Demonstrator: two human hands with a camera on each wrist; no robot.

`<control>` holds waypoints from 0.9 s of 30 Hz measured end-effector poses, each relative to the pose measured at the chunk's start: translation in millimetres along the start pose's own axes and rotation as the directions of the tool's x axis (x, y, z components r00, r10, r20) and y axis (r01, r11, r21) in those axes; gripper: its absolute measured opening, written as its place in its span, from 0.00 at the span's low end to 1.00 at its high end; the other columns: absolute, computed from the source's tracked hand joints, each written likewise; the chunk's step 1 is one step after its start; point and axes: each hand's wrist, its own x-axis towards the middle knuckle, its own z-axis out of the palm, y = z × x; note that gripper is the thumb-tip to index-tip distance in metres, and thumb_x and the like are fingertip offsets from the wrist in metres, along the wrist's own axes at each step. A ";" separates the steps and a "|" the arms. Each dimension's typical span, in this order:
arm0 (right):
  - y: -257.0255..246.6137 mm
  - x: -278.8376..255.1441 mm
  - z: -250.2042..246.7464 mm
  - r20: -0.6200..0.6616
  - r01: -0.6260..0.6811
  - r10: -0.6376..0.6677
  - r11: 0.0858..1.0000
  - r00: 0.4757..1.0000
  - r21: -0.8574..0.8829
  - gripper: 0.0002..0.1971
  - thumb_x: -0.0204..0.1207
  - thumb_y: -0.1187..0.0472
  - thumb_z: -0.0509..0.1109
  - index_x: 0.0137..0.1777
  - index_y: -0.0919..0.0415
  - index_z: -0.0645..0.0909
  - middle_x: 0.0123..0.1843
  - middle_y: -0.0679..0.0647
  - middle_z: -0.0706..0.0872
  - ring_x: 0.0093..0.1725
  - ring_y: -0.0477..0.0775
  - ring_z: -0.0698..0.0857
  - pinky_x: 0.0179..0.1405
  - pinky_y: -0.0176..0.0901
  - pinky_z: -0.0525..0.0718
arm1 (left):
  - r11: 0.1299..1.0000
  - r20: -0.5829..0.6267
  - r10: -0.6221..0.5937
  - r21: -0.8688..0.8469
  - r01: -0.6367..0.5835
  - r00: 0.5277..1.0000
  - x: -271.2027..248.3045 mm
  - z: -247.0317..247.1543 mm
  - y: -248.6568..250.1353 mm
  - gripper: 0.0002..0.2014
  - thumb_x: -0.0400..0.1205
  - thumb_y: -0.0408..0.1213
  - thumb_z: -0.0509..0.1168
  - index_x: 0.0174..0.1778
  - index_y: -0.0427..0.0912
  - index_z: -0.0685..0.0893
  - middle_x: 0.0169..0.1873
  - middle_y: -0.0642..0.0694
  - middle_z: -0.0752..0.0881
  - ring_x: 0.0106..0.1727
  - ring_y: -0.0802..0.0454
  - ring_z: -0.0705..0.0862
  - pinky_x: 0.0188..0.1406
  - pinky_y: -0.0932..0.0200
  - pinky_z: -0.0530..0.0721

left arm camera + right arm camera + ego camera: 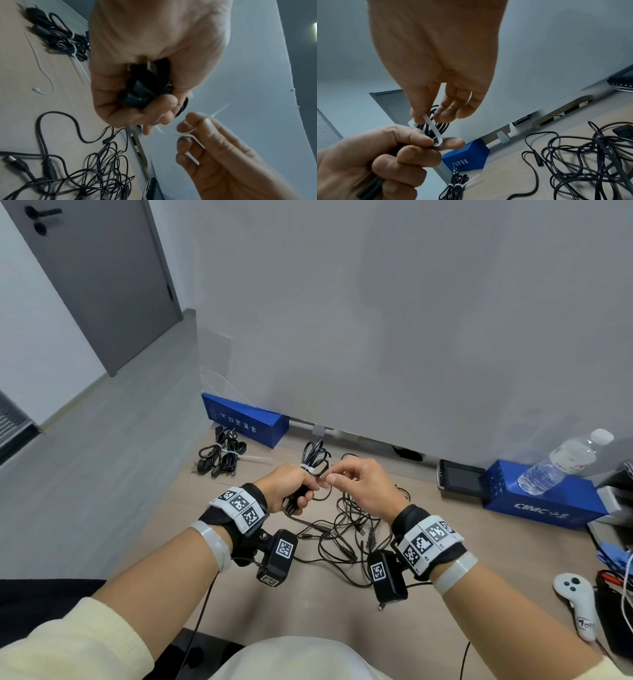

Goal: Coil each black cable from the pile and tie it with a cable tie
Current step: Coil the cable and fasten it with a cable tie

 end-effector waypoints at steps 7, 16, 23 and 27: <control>0.3 -2.8 6.3 0.109 0.012 -0.017 0.999 0.994 0.048 0.24 0.77 0.67 0.77 0.69 0.46 0.81 0.40 0.53 0.90 0.40 0.49 0.87 0.43 0.42 0.84 | 0.995 0.057 -0.091 0.041 0.088 0.994 -5.4 -3.7 4.5 0.05 0.83 0.28 0.60 0.44 0.39 0.80 0.26 0.46 0.76 0.18 0.55 0.71 0.25 0.61 0.72; 3.6 -0.4 7.5 0.149 0.095 -0.089 0.995 0.985 -0.036 0.32 0.77 0.68 0.75 0.77 0.40 0.78 0.38 0.47 0.85 0.37 0.42 0.80 0.42 0.43 0.82 | 0.988 0.108 -0.142 0.082 0.133 0.984 -2.5 -6.6 7.3 0.04 0.82 0.29 0.61 0.42 0.39 0.78 0.25 0.47 0.77 0.18 0.56 0.71 0.23 0.61 0.73; 3.9 0.4 8.2 0.152 0.076 -0.072 0.997 0.986 -0.021 0.30 0.77 0.67 0.75 0.75 0.38 0.79 0.39 0.48 0.86 0.37 0.45 0.80 0.44 0.53 0.83 | 0.986 0.124 -0.149 0.095 0.137 0.981 -1.7 -5.6 9.4 0.05 0.83 0.29 0.59 0.43 0.39 0.78 0.24 0.48 0.76 0.18 0.56 0.71 0.24 0.62 0.73; 3.3 0.9 7.6 0.155 0.072 -0.069 0.997 0.985 -0.017 0.29 0.77 0.67 0.75 0.75 0.42 0.80 0.38 0.48 0.86 0.37 0.43 0.81 0.43 0.49 0.82 | 0.984 0.120 -0.158 0.107 0.145 0.980 -0.5 -4.1 9.5 0.05 0.82 0.29 0.59 0.43 0.39 0.79 0.24 0.48 0.76 0.17 0.56 0.71 0.23 0.63 0.73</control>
